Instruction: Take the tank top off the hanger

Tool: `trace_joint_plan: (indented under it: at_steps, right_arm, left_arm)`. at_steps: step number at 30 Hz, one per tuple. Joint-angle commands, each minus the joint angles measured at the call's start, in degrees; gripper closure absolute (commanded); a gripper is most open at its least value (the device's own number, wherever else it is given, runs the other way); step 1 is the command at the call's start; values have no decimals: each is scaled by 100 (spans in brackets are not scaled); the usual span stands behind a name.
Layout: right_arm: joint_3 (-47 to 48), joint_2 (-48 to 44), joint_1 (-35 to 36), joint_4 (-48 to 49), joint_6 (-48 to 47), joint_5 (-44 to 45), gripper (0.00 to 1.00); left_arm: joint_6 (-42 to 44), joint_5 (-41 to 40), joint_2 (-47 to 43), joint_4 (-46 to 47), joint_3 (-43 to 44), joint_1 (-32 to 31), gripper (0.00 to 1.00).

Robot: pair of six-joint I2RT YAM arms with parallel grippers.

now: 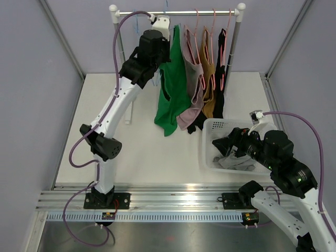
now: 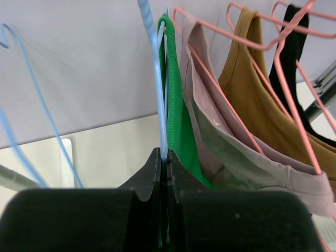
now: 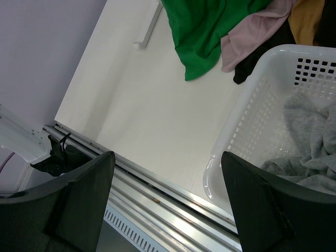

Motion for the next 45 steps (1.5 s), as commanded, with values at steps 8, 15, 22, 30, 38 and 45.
trace_joint_plan:
  at_steps: [8, 15, 22, 30, 38, 45]
  right_arm:
    - [88, 66, -25, 302, -121, -167, 11]
    - [229, 162, -25, 381, -183, -351, 10]
    - [151, 654, -25, 1320, -43, -1590, 10]
    - [-210, 1489, 2, 3087, 783, -2242, 0]
    - [132, 2772, 1274, 3835, 522, -331, 1]
    - [668, 4036, 2005, 4205, 196, 631, 14]
  left_arm:
    - [-208, -342, -1727, 826, -1062, -214, 100]
    - [-472, -456, -3008, 404, -2125, -670, 100]
    - [-823, -368, -5195, 580, -4418, -1514, 100]
    - [-1596, 201, -7465, 185, -7035, -1998, 100]
    - [-2282, 1292, -9207, 352, -8542, -1999, 100]
    - [-2730, 1591, -9788, 71, -8912, -1998, 100]
